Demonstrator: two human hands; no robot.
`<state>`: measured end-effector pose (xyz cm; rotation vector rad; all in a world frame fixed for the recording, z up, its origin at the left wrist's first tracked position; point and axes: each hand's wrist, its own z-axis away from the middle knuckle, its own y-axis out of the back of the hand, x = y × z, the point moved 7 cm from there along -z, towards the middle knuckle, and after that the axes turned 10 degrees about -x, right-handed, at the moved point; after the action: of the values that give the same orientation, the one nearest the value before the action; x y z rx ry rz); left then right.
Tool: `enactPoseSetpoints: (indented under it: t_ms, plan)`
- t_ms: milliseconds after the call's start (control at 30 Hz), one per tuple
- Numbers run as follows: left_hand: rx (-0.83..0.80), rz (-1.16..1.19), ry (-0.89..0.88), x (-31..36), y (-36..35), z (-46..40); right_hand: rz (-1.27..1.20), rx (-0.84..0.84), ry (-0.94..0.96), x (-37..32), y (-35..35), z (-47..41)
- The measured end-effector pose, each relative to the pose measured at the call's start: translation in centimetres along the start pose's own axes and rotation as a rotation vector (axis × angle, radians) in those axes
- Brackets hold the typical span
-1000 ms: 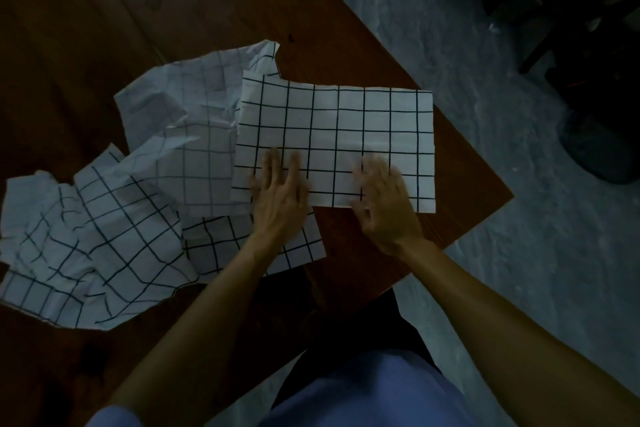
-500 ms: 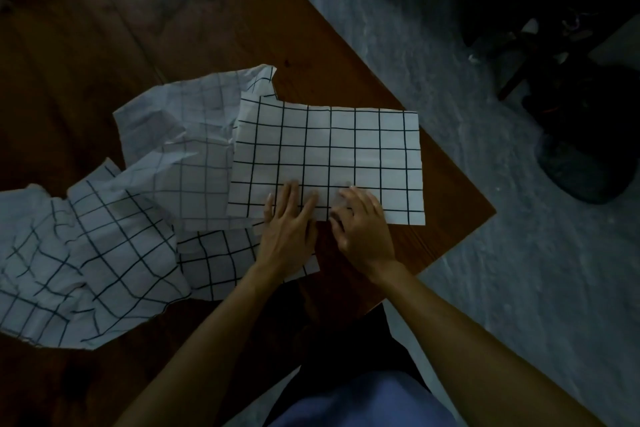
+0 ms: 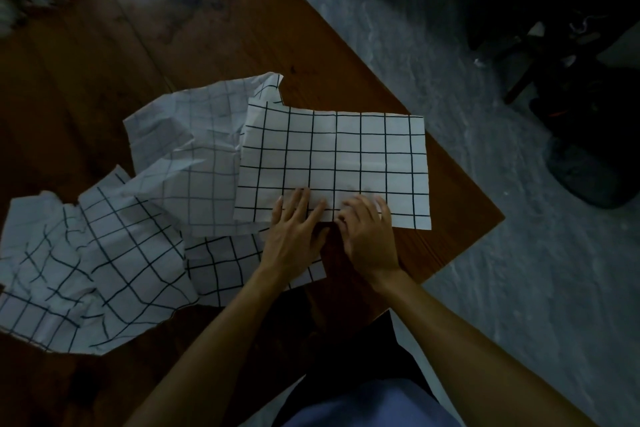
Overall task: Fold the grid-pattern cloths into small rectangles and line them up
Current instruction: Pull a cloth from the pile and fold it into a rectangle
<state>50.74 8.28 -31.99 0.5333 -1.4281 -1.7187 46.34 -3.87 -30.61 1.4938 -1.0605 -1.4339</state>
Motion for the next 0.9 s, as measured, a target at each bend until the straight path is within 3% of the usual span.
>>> enactPoseSetpoints:
  t_ms: [200, 300, 600, 767, 900]
  plan:
    - [0.186, 0.087, -0.026, 0.7, 3.6, -1.0, -0.158, 0.003, 0.003, -0.4, 2.0, -0.7]
    - [0.235, 0.077, -0.016, 1.2, 5.7, -1.1, -0.139, -0.086, -0.054, -0.5, 2.8, -1.6]
    - [0.369, 0.099, -0.018, 1.9, 12.6, 0.4, -0.187, -0.118, -0.162, -2.6, 9.3, -5.7]
    - [0.373, 0.231, 0.075, 1.4, 15.4, 1.6, -0.128, -0.030, -0.131, -3.6, 14.0, -6.5]
    - [0.230, 0.380, -0.013, 2.1, 16.7, 1.9, -0.126, 0.034, -0.107, -3.8, 16.7, -7.9]
